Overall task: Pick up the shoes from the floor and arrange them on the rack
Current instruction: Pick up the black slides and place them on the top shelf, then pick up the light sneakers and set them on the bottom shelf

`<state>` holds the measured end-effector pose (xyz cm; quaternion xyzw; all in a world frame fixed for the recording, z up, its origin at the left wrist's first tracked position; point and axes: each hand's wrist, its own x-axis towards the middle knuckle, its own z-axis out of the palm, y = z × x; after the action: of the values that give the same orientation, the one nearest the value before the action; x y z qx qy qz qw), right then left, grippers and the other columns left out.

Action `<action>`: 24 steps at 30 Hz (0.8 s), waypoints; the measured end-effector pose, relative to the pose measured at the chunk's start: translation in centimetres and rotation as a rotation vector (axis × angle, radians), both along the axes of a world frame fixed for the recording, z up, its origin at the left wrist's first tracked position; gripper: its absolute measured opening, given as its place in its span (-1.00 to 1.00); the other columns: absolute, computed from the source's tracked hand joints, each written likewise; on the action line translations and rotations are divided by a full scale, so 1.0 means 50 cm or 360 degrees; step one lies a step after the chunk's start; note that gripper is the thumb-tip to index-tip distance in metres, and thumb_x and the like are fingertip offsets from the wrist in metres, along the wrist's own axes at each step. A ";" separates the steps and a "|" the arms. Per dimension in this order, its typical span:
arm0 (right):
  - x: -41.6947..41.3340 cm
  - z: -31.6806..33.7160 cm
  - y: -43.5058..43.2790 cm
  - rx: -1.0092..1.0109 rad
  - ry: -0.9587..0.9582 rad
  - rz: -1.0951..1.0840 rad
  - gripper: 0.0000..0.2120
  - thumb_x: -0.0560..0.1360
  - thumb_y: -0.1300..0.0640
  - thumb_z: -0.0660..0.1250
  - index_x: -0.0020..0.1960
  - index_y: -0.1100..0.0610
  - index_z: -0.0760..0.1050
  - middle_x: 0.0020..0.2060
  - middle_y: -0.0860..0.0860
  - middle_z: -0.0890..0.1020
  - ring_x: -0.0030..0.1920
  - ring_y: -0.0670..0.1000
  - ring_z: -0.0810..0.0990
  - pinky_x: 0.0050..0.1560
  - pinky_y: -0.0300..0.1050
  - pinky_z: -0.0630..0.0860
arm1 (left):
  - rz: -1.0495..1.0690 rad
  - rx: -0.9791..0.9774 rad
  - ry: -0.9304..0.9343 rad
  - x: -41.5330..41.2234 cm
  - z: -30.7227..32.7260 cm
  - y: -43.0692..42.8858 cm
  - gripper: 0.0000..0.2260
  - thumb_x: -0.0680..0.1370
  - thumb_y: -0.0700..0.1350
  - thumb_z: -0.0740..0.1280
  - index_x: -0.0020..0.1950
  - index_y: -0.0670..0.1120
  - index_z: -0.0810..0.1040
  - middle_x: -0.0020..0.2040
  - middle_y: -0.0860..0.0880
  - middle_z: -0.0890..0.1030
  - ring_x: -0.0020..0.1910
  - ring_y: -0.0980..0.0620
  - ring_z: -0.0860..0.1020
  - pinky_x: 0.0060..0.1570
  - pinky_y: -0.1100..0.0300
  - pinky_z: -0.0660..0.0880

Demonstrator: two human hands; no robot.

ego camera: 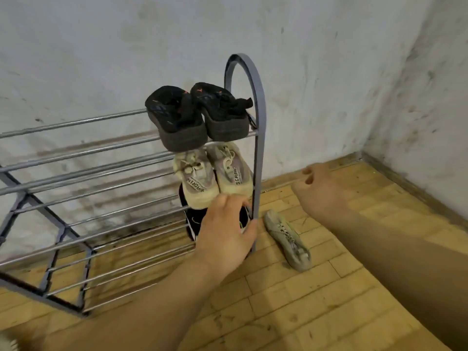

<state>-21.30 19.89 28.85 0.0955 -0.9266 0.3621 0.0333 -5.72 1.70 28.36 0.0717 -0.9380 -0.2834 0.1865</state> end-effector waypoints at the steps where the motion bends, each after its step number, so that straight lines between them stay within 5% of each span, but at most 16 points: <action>1: -0.001 -0.073 0.031 0.0215 -0.0207 0.0043 -0.50 0.51 -0.11 0.38 0.38 0.02 0.38 0.23 0.09 0.53 0.02 0.09 0.58 0.04 0.04 0.55 | -0.0033 0.0032 -0.0166 -0.007 -0.037 0.006 -0.66 0.57 0.09 0.36 0.31 0.06 0.43 0.14 0.09 0.39 0.17 0.03 0.44 0.12 0.13 0.45; 4: -0.002 -0.259 0.099 0.0723 -0.0772 0.0128 -0.14 0.43 -0.29 0.43 0.59 -0.06 0.15 0.45 0.16 0.35 0.17 0.19 0.57 0.10 0.06 0.58 | -0.0034 0.0128 -0.0595 -0.026 -0.135 0.022 -0.48 0.58 0.17 0.34 0.50 0.14 0.29 0.33 0.06 0.37 0.32 -0.03 0.41 0.24 0.02 0.46; 10: -0.044 -0.476 0.082 0.0800 -0.1024 0.0198 0.10 0.31 -0.49 0.40 0.62 -0.19 -0.10 0.51 0.13 0.22 0.42 0.28 0.36 0.31 0.17 0.48 | 0.0023 0.0268 -0.0956 -0.020 -0.310 0.036 -0.36 0.56 0.20 0.35 0.58 0.16 0.18 0.50 0.05 0.28 0.44 -0.02 0.33 0.35 -0.04 0.42; 12: -0.054 -0.539 0.064 0.0783 -0.1010 0.0156 0.04 0.40 -0.38 0.41 0.64 -0.18 -0.17 0.52 0.15 0.21 0.43 0.29 0.35 0.34 0.17 0.45 | 0.0043 0.0370 -0.1030 -0.004 -0.356 0.039 -0.35 0.56 0.19 0.36 0.59 0.14 0.19 0.53 0.04 0.27 0.47 -0.01 0.32 0.39 -0.02 0.39; 16: -0.024 -0.591 0.044 0.0735 -0.0766 -0.0065 -0.27 0.53 -0.21 0.32 0.59 -0.13 0.06 0.41 0.15 0.35 0.32 0.26 0.40 0.24 0.16 0.47 | 0.0079 0.0490 -0.1115 0.036 -0.397 0.028 -0.36 0.57 0.19 0.36 0.59 0.17 0.19 0.58 0.08 0.23 0.52 0.00 0.27 0.42 -0.06 0.35; 21: 0.051 -0.515 0.064 0.0747 -0.0731 -0.0096 -0.36 0.51 -0.29 0.24 0.52 -0.13 0.17 0.22 0.14 0.39 0.20 0.27 0.45 0.17 0.15 0.51 | 0.0090 0.0411 -0.1154 0.092 -0.378 -0.025 -0.36 0.55 0.22 0.35 0.58 0.18 0.19 0.55 0.05 0.28 0.47 0.00 0.33 0.39 0.00 0.39; 24: 0.128 -0.418 0.083 0.0836 -0.0786 0.0077 -0.38 0.51 -0.23 0.28 0.51 -0.11 0.21 0.08 0.05 0.29 -0.02 0.14 0.50 -0.05 0.01 0.52 | 0.0007 0.0267 -0.1188 0.159 -0.312 -0.050 -0.38 0.58 0.23 0.30 0.59 0.16 0.19 0.53 0.09 0.28 0.44 0.06 0.33 0.37 0.09 0.35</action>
<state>-14.90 24.02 7.94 0.0322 -0.9656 0.1244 -0.2259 2.25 -0.78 12.77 0.1869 -0.9147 -0.3133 -0.1737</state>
